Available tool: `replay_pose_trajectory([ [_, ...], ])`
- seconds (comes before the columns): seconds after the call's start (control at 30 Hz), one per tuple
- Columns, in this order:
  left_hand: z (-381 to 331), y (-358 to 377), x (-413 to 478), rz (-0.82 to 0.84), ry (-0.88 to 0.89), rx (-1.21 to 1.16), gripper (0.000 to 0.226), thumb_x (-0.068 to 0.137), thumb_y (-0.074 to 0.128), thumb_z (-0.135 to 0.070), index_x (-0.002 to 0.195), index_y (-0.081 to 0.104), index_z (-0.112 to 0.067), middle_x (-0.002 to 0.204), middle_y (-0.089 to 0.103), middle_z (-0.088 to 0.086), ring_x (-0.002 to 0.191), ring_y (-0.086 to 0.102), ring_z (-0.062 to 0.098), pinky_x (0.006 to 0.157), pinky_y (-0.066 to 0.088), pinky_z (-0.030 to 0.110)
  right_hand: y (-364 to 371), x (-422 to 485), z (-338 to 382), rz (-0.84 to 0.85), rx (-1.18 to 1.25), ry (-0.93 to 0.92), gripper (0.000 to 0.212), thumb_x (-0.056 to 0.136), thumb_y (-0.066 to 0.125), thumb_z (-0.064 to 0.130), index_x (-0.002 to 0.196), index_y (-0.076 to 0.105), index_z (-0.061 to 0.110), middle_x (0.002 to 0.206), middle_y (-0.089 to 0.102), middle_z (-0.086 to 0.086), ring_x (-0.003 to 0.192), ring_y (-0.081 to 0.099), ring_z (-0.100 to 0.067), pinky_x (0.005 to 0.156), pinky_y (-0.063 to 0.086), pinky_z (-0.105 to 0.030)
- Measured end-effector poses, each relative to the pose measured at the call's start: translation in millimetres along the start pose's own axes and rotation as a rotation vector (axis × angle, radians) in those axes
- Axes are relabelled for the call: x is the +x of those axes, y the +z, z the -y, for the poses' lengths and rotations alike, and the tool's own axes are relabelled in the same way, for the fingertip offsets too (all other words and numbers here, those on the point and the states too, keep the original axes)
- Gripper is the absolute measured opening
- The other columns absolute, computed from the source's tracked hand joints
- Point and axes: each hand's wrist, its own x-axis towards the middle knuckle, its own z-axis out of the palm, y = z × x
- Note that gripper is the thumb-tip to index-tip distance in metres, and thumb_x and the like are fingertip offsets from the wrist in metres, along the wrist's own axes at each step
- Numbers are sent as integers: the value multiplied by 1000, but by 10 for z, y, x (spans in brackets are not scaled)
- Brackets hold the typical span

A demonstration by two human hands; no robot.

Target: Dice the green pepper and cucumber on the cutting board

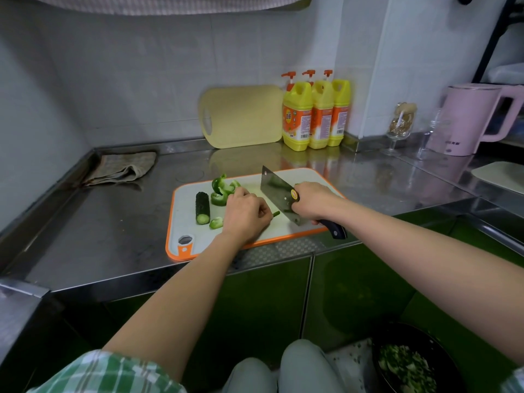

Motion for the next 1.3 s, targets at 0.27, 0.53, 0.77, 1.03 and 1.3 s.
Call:
replay_pose_trajectory([
  [0.27,-55,4,-14,-2,4,-46,16,82,66,-38,82,74,-24,82,68,-3,98,45,22,78,33,35,23,-17,-79,-66,20,-26,14,89,44,9,100,53,8,83,63,-14,52,60,-24,48,47,-28],
  [0.53,-14,43,-9,2,-32,0,18,81,61,-34,76,71,-21,77,68,-3,96,44,23,76,33,35,-13,-49,-17,20,-45,-49,16,90,44,8,100,55,3,87,67,-19,49,59,-24,45,44,-25],
  [0.77,-7,30,-9,5,-8,-12,16,83,63,-35,80,73,-22,79,66,-1,97,44,22,74,29,33,108,49,4,-117,15,0,10,93,45,13,101,51,12,82,55,-6,52,58,-19,48,43,-26],
  [1.03,-6,37,-10,-9,-21,-25,20,84,65,-38,80,73,-20,80,67,1,99,44,23,75,28,34,-40,-52,10,2,34,-68,14,89,45,9,98,55,5,83,65,-17,45,57,-23,41,42,-24],
  [1.3,-30,24,-16,11,-31,-5,19,84,64,-38,82,74,-21,81,67,1,99,44,23,75,29,34,129,3,56,-100,-22,-39,8,94,44,14,98,49,12,81,56,-6,54,57,-19,52,45,-30],
])
